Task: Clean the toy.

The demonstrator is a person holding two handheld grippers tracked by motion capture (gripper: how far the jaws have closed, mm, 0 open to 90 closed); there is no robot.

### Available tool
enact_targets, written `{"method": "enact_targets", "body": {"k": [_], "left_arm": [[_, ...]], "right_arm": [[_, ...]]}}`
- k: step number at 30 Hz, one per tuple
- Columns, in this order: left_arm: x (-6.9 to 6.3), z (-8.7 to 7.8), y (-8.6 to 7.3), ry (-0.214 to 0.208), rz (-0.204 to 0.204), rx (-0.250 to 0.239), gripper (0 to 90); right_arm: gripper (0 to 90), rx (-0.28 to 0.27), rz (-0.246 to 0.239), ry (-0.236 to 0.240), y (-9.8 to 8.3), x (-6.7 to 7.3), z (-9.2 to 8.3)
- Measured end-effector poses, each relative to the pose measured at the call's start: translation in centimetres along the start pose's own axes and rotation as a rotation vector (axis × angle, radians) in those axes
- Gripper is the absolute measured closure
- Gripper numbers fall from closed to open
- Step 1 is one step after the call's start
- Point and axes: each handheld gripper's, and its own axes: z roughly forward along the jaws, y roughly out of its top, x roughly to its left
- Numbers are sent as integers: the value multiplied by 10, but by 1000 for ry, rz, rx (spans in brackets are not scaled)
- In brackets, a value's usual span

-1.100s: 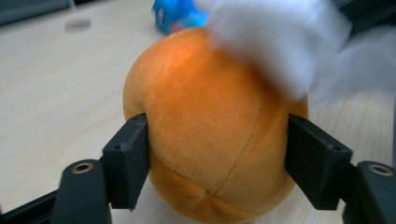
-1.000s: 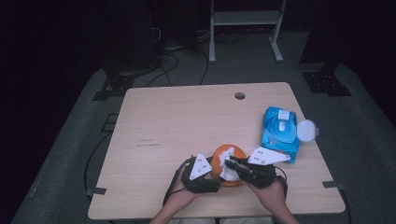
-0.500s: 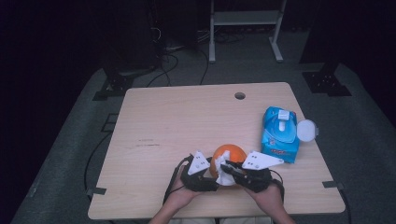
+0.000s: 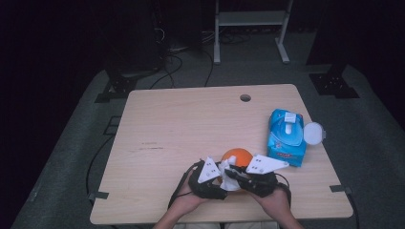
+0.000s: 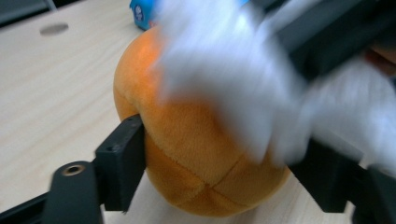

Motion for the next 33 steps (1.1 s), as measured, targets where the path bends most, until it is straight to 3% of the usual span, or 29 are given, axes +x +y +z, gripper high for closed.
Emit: {"method": "enact_targets", "body": {"k": [2,4,7,9,10,14,16,18,20,23,26,27,28,30,33], "left_arm": [[-2,-1,-1,-1,24,3,285],[0,-1,-2,-7,25,11,282],[6,-1,-1,-32,-44,-4,223],[9,0,0,-57,-110,-15,204],[8,0,1,-52,-111,-10,212],[-2,-1,2,-16,-16,-16,294],[-7,-1,4,-11,29,-21,306],[-7,-2,4,-5,45,-18,313],[-5,-3,3,-2,46,-7,316],[1,-2,3,-19,-16,-19,281],[8,0,4,-79,-152,-46,243],[9,0,5,-81,-162,-44,244],[8,0,4,-69,-146,-37,259],[8,-1,3,-48,-119,-29,318],[9,-4,2,-32,-92,-29,353]], "right_arm": [[791,-15,7,-8,3,-4,-3],[791,-34,45,-45,1,-17,-13],[791,-37,117,-101,-9,-40,-25],[792,-35,145,-83,-15,-42,-26],[792,-30,131,-70,-14,-38,-24],[791,-5,58,5,-3,-12,-9],[791,1,39,23,0,-6,-5],[793,18,15,8,3,-4,-5],[792,4,28,-14,3,-12,-11],[791,-9,81,-64,-3,-30,-20],[791,-3,90,-65,-6,-33,-22],[790,-7,88,-41,-6,-30,-21],[789,-6,81,-19,-5,-27,-18],[788,6,60,-20,-4,-23,-15],[788,-6,90,-40,-6,-35,-21]]}}
